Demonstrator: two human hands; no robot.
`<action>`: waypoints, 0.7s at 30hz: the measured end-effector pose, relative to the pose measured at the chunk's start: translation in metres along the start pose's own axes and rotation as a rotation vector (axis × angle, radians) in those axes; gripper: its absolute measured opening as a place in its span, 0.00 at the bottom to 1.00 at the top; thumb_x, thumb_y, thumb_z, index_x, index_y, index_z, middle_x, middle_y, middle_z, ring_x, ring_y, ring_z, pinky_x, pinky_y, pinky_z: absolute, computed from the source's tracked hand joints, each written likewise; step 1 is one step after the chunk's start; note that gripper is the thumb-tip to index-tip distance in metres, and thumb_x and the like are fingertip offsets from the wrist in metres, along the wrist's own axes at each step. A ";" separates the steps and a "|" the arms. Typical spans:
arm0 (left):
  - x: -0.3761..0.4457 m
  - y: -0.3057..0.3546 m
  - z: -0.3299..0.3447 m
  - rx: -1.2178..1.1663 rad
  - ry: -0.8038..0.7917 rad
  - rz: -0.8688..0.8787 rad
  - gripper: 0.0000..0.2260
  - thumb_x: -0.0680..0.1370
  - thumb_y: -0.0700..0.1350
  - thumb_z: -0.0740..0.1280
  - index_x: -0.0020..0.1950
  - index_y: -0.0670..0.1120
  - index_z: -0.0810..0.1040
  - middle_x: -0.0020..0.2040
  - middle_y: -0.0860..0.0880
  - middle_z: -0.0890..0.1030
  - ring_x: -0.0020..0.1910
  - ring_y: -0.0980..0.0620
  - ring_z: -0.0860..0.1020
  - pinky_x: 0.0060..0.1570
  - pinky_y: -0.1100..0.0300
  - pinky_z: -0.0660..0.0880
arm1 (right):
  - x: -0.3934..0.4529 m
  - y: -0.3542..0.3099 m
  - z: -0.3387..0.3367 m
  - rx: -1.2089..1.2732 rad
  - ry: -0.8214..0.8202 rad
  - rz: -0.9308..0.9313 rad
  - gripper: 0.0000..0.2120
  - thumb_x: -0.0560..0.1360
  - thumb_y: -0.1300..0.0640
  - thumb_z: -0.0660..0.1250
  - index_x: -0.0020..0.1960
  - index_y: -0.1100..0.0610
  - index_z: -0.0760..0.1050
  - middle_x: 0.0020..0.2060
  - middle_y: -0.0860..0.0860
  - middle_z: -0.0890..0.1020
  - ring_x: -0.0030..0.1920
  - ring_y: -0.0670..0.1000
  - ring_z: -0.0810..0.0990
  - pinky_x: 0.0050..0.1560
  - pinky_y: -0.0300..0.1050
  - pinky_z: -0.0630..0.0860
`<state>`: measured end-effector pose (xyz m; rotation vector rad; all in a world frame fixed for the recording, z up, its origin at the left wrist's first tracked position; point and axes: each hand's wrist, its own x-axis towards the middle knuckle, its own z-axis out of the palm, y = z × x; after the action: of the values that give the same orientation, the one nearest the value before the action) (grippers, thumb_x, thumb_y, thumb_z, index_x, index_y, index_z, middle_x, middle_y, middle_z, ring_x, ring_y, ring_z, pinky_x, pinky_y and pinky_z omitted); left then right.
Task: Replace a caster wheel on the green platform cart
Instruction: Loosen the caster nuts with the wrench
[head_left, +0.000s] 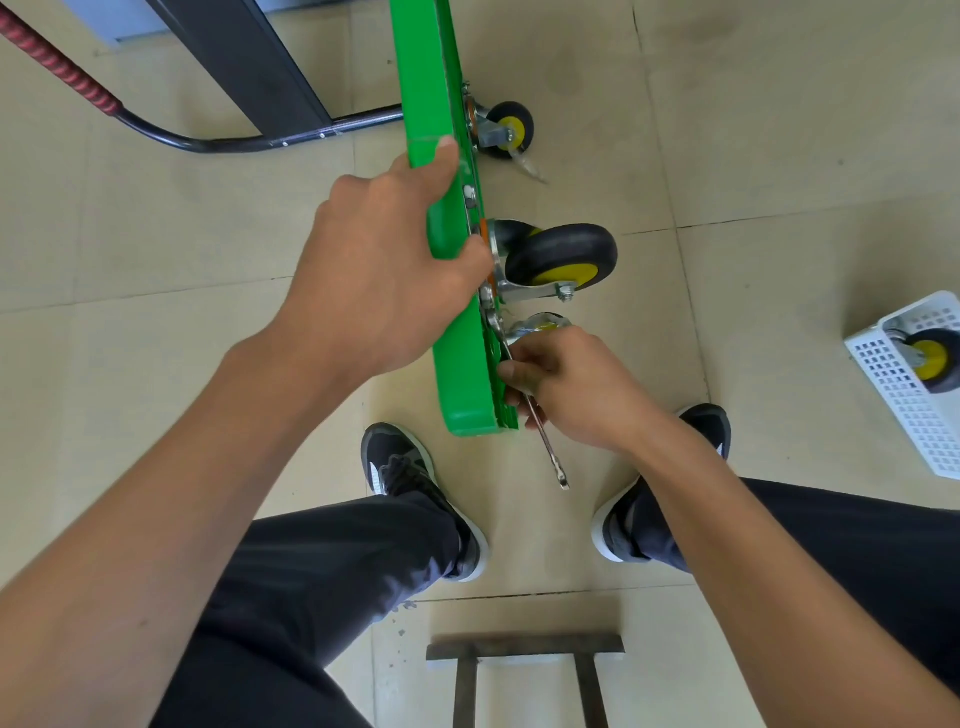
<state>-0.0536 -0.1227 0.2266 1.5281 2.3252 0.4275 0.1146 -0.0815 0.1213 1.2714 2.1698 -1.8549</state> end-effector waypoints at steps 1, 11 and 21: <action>0.000 0.000 0.000 0.001 0.000 0.000 0.31 0.76 0.55 0.64 0.78 0.50 0.64 0.70 0.45 0.76 0.60 0.42 0.80 0.64 0.46 0.74 | 0.001 0.001 0.001 -0.008 -0.003 -0.002 0.11 0.82 0.58 0.65 0.46 0.65 0.78 0.39 0.60 0.83 0.34 0.51 0.80 0.37 0.49 0.81; 0.001 0.002 0.000 -0.015 -0.001 -0.009 0.32 0.75 0.56 0.63 0.78 0.50 0.64 0.69 0.46 0.77 0.61 0.42 0.79 0.63 0.46 0.75 | 0.022 0.033 0.016 -0.364 0.389 -0.325 0.06 0.78 0.65 0.68 0.53 0.59 0.81 0.47 0.53 0.84 0.46 0.53 0.80 0.44 0.47 0.75; 0.000 0.003 -0.002 -0.020 -0.002 -0.003 0.30 0.77 0.53 0.65 0.78 0.49 0.64 0.70 0.45 0.76 0.59 0.42 0.80 0.62 0.46 0.75 | -0.005 0.043 0.011 0.066 0.248 -0.051 0.08 0.81 0.58 0.66 0.51 0.60 0.82 0.40 0.52 0.84 0.39 0.49 0.82 0.46 0.55 0.81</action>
<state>-0.0519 -0.1218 0.2299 1.5144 2.3149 0.4473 0.1372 -0.0951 0.0848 1.5499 2.2950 -1.8930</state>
